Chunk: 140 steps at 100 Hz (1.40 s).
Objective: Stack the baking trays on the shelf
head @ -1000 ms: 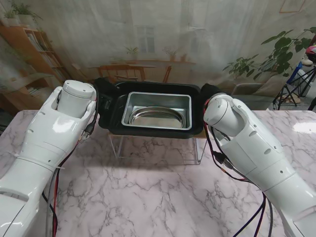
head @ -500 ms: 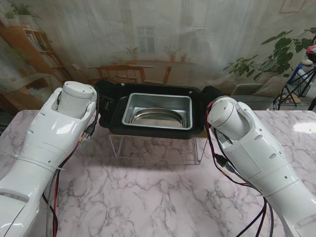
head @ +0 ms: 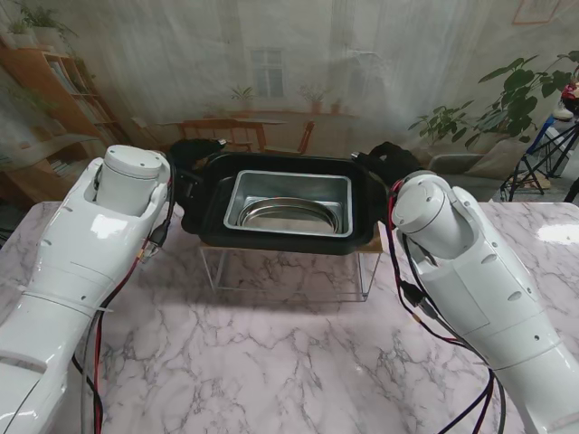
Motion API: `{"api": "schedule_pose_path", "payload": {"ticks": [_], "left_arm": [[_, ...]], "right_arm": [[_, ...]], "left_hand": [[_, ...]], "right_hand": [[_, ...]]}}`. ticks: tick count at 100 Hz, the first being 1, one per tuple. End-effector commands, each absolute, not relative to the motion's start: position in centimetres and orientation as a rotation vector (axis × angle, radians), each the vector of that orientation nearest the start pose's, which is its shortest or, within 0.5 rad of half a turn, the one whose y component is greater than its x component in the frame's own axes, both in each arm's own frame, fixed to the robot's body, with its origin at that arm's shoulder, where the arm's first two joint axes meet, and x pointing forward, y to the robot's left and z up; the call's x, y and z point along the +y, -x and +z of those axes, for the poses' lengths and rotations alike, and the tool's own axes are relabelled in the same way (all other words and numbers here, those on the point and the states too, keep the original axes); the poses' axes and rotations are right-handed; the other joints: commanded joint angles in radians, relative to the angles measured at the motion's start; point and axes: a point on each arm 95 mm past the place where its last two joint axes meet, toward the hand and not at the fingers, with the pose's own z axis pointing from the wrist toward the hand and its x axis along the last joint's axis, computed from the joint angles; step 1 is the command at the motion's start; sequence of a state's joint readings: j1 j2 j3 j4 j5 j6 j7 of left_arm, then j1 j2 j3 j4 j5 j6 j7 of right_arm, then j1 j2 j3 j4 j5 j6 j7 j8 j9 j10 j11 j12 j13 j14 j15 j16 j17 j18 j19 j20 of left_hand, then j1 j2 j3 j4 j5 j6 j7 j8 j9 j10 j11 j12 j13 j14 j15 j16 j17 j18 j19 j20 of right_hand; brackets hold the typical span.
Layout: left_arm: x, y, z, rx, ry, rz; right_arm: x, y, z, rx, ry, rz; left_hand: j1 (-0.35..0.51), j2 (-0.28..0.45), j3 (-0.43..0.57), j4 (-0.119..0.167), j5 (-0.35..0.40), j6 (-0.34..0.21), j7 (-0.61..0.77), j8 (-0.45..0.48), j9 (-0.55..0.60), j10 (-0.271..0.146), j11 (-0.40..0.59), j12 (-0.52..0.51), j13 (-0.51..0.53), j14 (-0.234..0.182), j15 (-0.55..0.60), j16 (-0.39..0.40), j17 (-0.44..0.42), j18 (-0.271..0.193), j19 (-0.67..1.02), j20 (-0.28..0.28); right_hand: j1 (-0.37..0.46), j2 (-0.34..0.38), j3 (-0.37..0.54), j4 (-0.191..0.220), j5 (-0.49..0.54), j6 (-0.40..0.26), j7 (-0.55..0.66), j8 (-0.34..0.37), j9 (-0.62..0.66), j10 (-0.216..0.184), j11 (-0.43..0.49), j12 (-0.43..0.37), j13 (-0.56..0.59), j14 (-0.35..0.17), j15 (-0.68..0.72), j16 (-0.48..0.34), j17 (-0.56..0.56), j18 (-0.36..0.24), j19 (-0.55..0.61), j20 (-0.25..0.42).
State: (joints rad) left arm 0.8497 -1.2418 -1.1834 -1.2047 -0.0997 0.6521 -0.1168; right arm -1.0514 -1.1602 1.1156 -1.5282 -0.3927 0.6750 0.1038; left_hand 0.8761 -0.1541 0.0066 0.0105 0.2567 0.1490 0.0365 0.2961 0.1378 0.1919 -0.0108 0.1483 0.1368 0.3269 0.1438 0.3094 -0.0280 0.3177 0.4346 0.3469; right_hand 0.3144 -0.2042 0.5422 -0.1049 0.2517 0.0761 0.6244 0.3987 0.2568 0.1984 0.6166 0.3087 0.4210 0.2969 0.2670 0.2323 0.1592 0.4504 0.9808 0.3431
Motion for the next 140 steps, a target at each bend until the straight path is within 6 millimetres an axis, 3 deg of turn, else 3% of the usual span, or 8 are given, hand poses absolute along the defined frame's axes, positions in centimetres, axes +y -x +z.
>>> {"api": "schedule_pose_path", "payload": {"ticks": [1,24,44,60,92,110,112,140], "left_arm": [[2.2,-58.3,-17.0,0.581,2.412,-1.634],[3.8,-57.7,-16.3,0.527,2.373,-1.700],[5.0,-56.0,-15.0,0.439,2.186,-1.816],[6.2,-53.0,-14.5,0.457,2.066,-1.940],[6.7,-45.9,-15.7,0.516,1.822,-2.319],[6.2,-43.1,-17.7,0.542,1.634,-2.456],[6.2,-42.9,-18.0,0.549,1.618,-2.460],[4.7,-41.6,-22.9,0.604,1.605,-2.437]], "right_arm": [[-0.6,-52.1,-17.7,0.855,-1.876,1.449],[-2.3,-50.9,-17.3,0.820,-1.827,1.499],[-3.6,-48.8,-16.9,0.805,-1.741,1.606],[-3.9,-46.3,-16.7,0.829,-1.663,1.776],[-3.6,-41.7,-18.2,0.880,-1.492,2.017],[-2.4,-39.5,-20.1,0.893,-1.449,2.161],[-2.3,-39.3,-20.3,0.896,-1.441,2.170],[-1.3,-37.4,-23.8,0.916,-1.304,2.266]], "left_hand": [[-0.028,-0.006,-0.033,-0.025,-0.043,-0.051,-0.014,-0.017,-0.048,-0.037,-0.008,-0.016,-0.034,-0.028,-0.030,-0.008,0.000,0.023,-0.049,-0.013],[-0.013,0.010,-0.028,-0.022,-0.011,-0.029,0.013,-0.007,0.025,-0.001,0.017,0.049,-0.033,-0.047,-0.034,0.007,0.026,0.058,-0.216,0.024],[0.119,0.083,-0.019,-0.009,0.146,0.070,0.104,0.066,0.136,0.032,0.052,0.125,0.010,-0.065,-0.005,0.054,0.026,-0.004,-0.271,0.147],[0.156,0.116,-0.021,-0.001,0.206,0.110,0.131,0.098,0.173,0.063,0.069,0.163,0.058,-0.036,0.035,0.088,0.096,-0.022,-0.234,0.192],[0.149,0.132,-0.025,0.001,0.370,0.114,0.188,0.158,0.496,0.081,0.130,0.264,0.282,0.019,0.179,0.167,0.192,0.038,-0.058,0.287],[0.138,0.136,-0.024,0.001,0.404,0.093,0.227,0.186,0.541,0.063,0.174,0.293,0.335,0.013,0.214,0.180,0.101,0.040,0.260,0.202],[0.137,0.136,-0.023,0.001,0.406,0.089,0.236,0.200,0.543,0.060,0.189,0.291,0.343,0.012,0.218,0.184,0.097,0.041,0.296,0.161],[0.119,0.151,-0.023,-0.001,0.386,0.063,0.256,0.206,0.468,0.032,0.272,0.265,0.333,-0.017,0.185,0.166,0.084,0.031,0.293,0.099]], "right_hand": [[-0.033,0.030,-0.024,0.010,-0.053,-0.057,-0.021,-0.021,-0.041,-0.030,-0.033,-0.015,-0.030,-0.018,-0.082,-0.025,-0.024,-0.011,-0.024,-0.017],[-0.013,0.024,-0.042,0.017,-0.036,-0.093,-0.015,-0.022,-0.047,-0.046,-0.042,-0.020,-0.071,-0.081,-0.132,-0.035,-0.104,-0.097,-0.131,-0.025],[0.008,0.007,-0.035,0.019,0.042,-0.173,-0.014,-0.023,-0.012,-0.100,-0.054,-0.025,-0.089,-0.125,-0.146,-0.027,-0.125,-0.140,-0.212,-0.003],[0.029,-0.017,0.022,0.020,0.085,-0.176,-0.016,-0.027,0.017,-0.102,-0.070,-0.026,-0.066,-0.127,-0.147,-0.024,-0.110,-0.127,-0.260,0.017],[0.026,-0.035,0.061,0.015,0.186,-0.254,-0.017,-0.039,0.101,-0.124,-0.107,-0.036,-0.006,-0.133,-0.128,-0.015,-0.058,-0.105,-0.297,0.048],[0.014,-0.036,0.080,0.018,0.213,-0.219,-0.003,-0.033,0.135,-0.096,-0.087,-0.021,0.031,-0.130,-0.076,0.006,-0.030,-0.093,-0.234,0.081],[0.013,-0.036,0.080,0.018,0.215,-0.218,-0.003,-0.032,0.138,-0.095,-0.085,-0.021,0.033,-0.130,-0.074,0.007,-0.029,-0.093,-0.231,0.082],[-0.004,-0.033,0.100,0.022,0.248,-0.220,0.014,-0.018,0.182,-0.121,-0.068,-0.011,0.063,-0.149,-0.032,0.017,-0.016,-0.097,-0.166,0.085]]}}
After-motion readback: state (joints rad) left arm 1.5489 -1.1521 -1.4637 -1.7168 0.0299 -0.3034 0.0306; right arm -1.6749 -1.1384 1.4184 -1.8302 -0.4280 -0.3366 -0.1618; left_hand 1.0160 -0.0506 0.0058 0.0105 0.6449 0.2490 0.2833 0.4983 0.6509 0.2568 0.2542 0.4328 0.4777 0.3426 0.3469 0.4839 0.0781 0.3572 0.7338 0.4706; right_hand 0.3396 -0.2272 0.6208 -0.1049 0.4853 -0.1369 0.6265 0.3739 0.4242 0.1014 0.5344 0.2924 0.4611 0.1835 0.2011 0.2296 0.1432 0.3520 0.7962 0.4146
